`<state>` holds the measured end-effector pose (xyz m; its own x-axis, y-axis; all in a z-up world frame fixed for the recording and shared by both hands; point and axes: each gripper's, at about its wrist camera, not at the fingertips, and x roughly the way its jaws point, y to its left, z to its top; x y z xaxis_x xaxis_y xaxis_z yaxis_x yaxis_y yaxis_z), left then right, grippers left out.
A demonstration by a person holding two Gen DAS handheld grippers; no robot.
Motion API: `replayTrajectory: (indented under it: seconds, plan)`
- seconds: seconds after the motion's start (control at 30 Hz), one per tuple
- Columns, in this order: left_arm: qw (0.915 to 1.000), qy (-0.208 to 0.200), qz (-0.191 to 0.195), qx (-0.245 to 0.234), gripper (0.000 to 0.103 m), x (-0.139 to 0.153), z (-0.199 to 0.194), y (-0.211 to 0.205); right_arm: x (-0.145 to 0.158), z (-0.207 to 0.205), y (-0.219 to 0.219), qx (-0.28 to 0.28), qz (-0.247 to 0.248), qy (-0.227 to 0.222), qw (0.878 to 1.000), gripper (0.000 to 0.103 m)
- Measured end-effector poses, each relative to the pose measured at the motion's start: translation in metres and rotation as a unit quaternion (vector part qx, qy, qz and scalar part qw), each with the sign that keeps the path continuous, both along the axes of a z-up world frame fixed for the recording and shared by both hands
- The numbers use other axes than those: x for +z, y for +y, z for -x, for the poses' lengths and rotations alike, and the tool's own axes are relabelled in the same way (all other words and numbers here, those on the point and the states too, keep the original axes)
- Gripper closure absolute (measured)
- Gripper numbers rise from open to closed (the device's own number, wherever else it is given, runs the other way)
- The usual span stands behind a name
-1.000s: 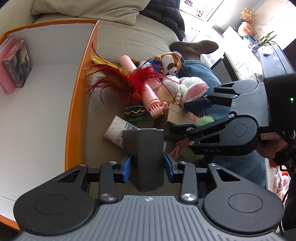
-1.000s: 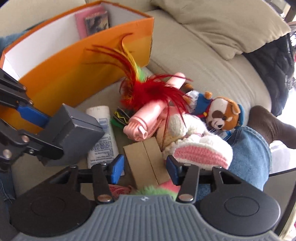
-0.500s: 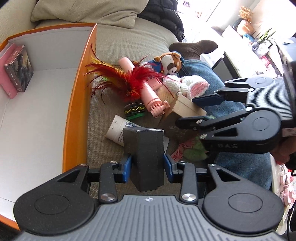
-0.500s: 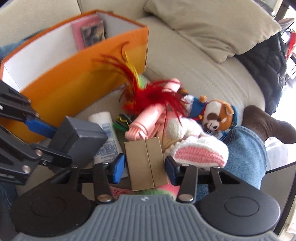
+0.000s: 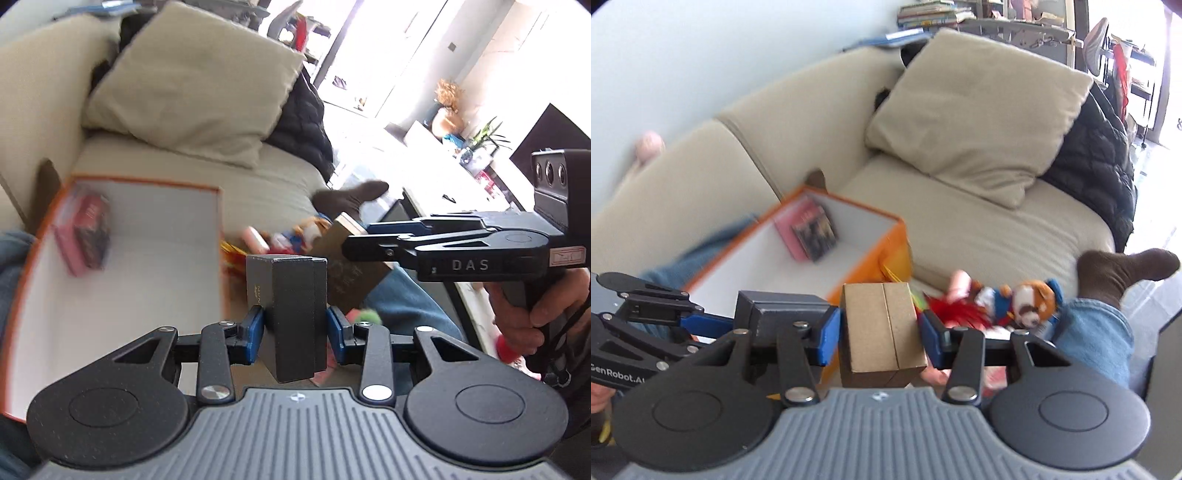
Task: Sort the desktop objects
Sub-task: 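Place the grey box and cardboard box into the shoebox beside the cards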
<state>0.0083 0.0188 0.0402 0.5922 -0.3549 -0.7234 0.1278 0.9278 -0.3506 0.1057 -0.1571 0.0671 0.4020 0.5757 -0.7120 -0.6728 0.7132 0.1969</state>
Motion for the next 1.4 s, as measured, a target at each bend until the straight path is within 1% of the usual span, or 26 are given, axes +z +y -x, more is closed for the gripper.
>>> replayTrajectory:
  seconds: [0.07,0.1,0.17,0.27,0.37,0.47,0.53,0.6,0.7,0.8,0.9,0.97,1.07,1.17,1.23,1.3,1.37,1.4]
  plan:
    - [0.9998,0.001,-0.015,0.012,0.061,0.008,-0.011,0.023,0.008,-0.003,0.019,-0.001,-0.014,-0.007,1.000,0.054]
    - [0.9996,0.007,-0.022,0.016,0.061,0.008,-0.019,0.034,0.010,-0.005,0.030,-0.001,-0.019,-0.008,1.000,0.054]
    - [0.9992,0.026,-0.025,0.019,0.061,0.002,-0.040,0.055,0.007,-0.015,0.052,-0.008,-0.029,0.003,1.000,0.054]
    - [0.9980,0.058,-0.024,0.008,0.061,-0.020,-0.072,0.083,-0.009,-0.034,0.087,-0.028,-0.028,0.020,0.999,0.054]
    - [0.9954,0.091,-0.030,0.003,0.061,-0.052,-0.099,0.101,-0.033,-0.053,0.119,-0.056,-0.013,0.034,0.998,0.054]
    - [0.9926,0.117,-0.030,0.014,0.061,-0.079,-0.121,0.116,-0.058,-0.074,0.148,-0.071,0.007,0.054,0.996,0.054]
    - [0.9913,0.128,-0.025,0.021,0.061,-0.091,-0.130,0.124,-0.072,-0.087,0.163,-0.076,0.021,0.070,0.994,0.054]
    - [0.9916,0.125,-0.024,0.022,0.061,-0.099,-0.136,0.129,-0.084,-0.098,0.177,-0.082,0.040,0.075,0.993,0.054]
    - [0.9927,0.114,-0.034,0.016,0.061,-0.103,-0.140,0.133,-0.101,-0.110,0.192,-0.090,0.064,0.087,0.990,0.054]
    - [0.9933,0.101,-0.055,-0.004,0.061,-0.107,-0.143,0.132,-0.113,-0.116,0.199,-0.095,0.077,0.102,0.987,0.054]
    - [0.9931,0.080,-0.084,-0.020,0.060,-0.110,-0.144,0.125,-0.115,-0.118,0.205,-0.099,0.086,0.092,0.987,0.055]
    - [0.9926,0.069,-0.098,-0.020,0.060,-0.111,-0.141,0.122,-0.118,-0.122,0.207,-0.102,0.084,0.107,0.985,0.057]
    - [0.9905,0.047,-0.124,-0.038,0.061,-0.110,-0.131,0.119,-0.126,-0.126,0.210,-0.106,0.091,0.119,0.983,0.058]
    - [0.9888,0.044,-0.135,-0.047,0.060,-0.107,-0.123,0.118,-0.130,-0.127,0.209,-0.112,0.087,0.131,0.981,0.058]
    - [0.9889,0.046,-0.133,-0.047,0.060,-0.103,-0.116,0.120,-0.130,-0.128,0.209,-0.116,0.085,0.137,0.980,0.058]
    - [0.9882,0.051,-0.137,-0.046,0.055,-0.098,-0.110,0.122,-0.127,-0.129,0.207,-0.113,0.081,0.144,0.980,0.059]
    - [0.9876,0.059,-0.140,-0.037,0.055,-0.096,-0.103,0.126,-0.122,-0.127,0.206,-0.109,0.081,0.142,0.981,0.058]
    - [0.9877,0.066,-0.136,-0.037,0.059,-0.097,-0.101,0.129,-0.118,-0.126,0.203,-0.102,0.082,0.140,0.982,0.058]
